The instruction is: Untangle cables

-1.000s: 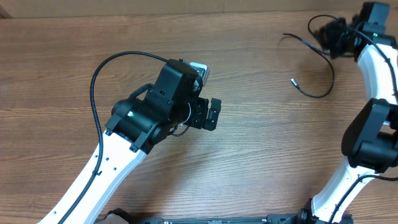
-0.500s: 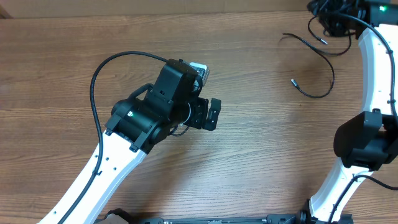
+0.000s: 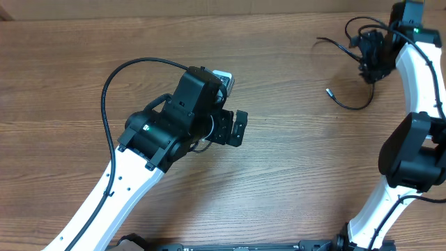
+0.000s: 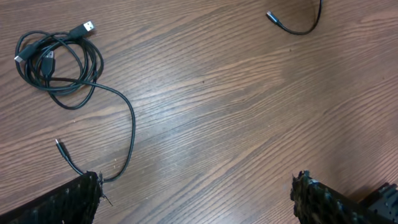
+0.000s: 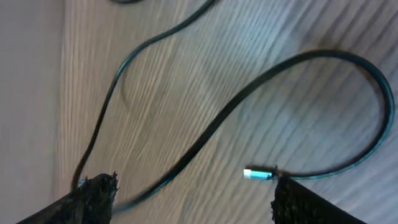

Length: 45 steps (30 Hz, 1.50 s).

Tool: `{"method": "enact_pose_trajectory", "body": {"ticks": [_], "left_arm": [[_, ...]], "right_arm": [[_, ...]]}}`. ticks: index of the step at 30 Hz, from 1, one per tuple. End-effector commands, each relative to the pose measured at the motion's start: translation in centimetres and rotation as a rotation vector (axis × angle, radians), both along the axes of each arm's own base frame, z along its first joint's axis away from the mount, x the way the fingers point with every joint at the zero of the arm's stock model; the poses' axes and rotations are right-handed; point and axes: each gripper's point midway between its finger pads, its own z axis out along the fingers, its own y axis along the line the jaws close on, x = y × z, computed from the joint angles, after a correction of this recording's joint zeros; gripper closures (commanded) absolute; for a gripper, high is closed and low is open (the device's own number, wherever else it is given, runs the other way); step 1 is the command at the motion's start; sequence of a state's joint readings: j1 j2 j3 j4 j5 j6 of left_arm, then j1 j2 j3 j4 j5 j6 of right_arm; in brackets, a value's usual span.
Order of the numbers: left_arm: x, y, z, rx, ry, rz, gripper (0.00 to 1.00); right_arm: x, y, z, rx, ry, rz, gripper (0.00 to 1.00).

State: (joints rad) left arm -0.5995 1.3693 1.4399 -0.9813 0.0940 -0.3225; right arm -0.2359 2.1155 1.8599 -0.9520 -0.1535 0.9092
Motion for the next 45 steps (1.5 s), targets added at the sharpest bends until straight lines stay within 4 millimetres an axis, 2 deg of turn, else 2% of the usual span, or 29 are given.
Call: {"method": "enact_pose_trajectory", "body": {"ticks": [1,4,8,11,13,15,17,18,19,20,23,26,29,31,34,38,39,41,43,45], "left_arm": [[0.0,0.0,0.1,-0.004,0.004,-0.002,0.00],[0.0,0.0,0.1,-0.004,0.004,-0.002,0.01],[0.1,-0.1,0.0,-0.003,0.005,-0.002,0.00],[0.1,-0.1,0.0,-0.003,0.006,-0.002,0.00],[0.1,-0.1,0.0,-0.002,0.007,-0.002,0.00],[0.1,-0.1,0.0,-0.002,0.007,-0.002,0.00],[0.1,-0.1,0.0,-0.002,0.007,-0.002,0.00],[0.1,-0.1,-0.1,-0.002,0.007,-0.002,0.00],[0.1,-0.1,-0.1,-0.001,0.008,-0.002,0.00],[0.1,-0.1,-0.1,-0.001,0.009,-0.002,0.00],[0.2,-0.2,-0.3,0.002,0.013,-0.002,0.00],[0.2,-0.2,-0.4,0.003,0.015,-0.002,0.00],[0.2,-0.2,-0.4,0.004,0.016,-0.002,0.00],[0.2,-0.1,-0.5,0.005,0.016,-0.002,0.00],[0.2,-0.1,-0.5,0.005,0.019,-0.002,0.00],[0.0,0.0,-0.7,0.011,0.027,-0.002,0.00],[0.0,0.0,-0.7,0.011,0.029,-0.002,0.00],[-0.1,0.0,-0.7,0.010,0.030,-0.004,0.00],[-0.1,0.0,-0.7,0.010,0.031,-0.004,0.00],[-0.1,0.0,-0.7,0.010,0.031,-0.004,0.00]], "right_arm": [[0.4,-0.9,-1.2,0.037,-0.009,-0.088,0.18],[1.4,-1.0,-1.5,0.039,-0.047,-0.083,0.13],[2.6,-0.7,-2.6,0.065,-0.081,-0.070,0.14],[3.4,0.3,-3.5,0.108,-0.096,-0.041,0.17],[3.6,0.9,-4.3,0.135,-0.088,-0.027,0.28],[3.5,1.1,-4.9,0.141,-0.075,-0.022,0.44],[3.5,1.1,-4.9,0.137,-0.079,-0.016,0.71],[3.8,1.2,-4.5,0.132,-0.100,0.010,0.81],[4.3,1.4,-3.9,0.127,-0.129,0.047,0.91],[4.8,1.4,-3.0,0.119,-0.164,0.090,0.96],[6.1,1.1,0.6,0.067,-0.256,0.169,0.96],[8.0,1.1,6.7,-0.072,-0.411,0.323,0.96],[9.1,3.1,11.9,-0.223,-0.550,0.557,0.96],[9.2,5.1,13.5,-0.285,-0.608,0.711,0.96],[8.9,6.3,12.8,-0.343,-0.598,0.818,0.96],[8.5,5.7,8.8,-0.346,-0.487,0.818,0.96],[8.4,5.7,7.8,-0.329,-0.466,0.816,0.92],[8.0,5.3,5.2,-0.271,-0.401,0.784,0.68],[7.6,4.8,2.8,-0.209,-0.339,0.733,0.66],[7.1,4.1,0.9,-0.146,-0.280,0.665,0.51]]}}
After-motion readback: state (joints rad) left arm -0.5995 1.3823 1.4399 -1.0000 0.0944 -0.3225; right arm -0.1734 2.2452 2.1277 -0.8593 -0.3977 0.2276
